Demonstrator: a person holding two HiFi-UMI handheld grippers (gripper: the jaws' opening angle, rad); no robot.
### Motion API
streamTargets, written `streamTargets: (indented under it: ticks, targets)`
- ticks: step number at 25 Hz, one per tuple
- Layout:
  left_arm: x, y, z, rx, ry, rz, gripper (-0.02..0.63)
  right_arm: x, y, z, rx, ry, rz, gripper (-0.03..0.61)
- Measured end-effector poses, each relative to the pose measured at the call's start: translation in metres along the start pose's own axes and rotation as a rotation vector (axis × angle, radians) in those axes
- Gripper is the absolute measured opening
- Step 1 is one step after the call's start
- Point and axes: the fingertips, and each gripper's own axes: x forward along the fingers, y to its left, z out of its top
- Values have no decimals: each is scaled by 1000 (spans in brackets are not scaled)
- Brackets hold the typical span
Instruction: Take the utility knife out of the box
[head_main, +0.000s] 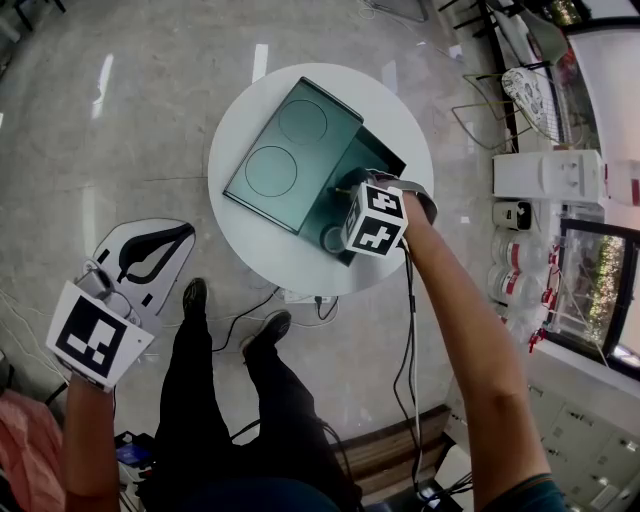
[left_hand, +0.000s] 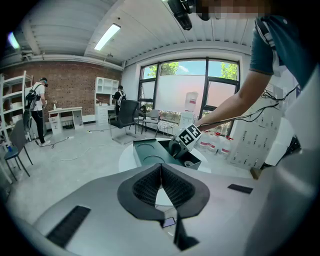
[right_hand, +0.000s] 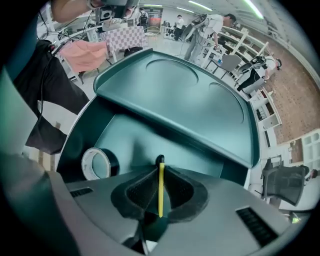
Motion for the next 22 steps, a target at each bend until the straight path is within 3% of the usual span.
streamTargets:
  ticks: [10, 22]
  targets:
    - [-27, -8, 13, 49, -20, 14, 20, -33, 6, 12, 55, -29, -90, 64]
    - [-86, -44, 72, 126, -63, 10, 19, -149, 14, 33, 184, -124, -252, 64]
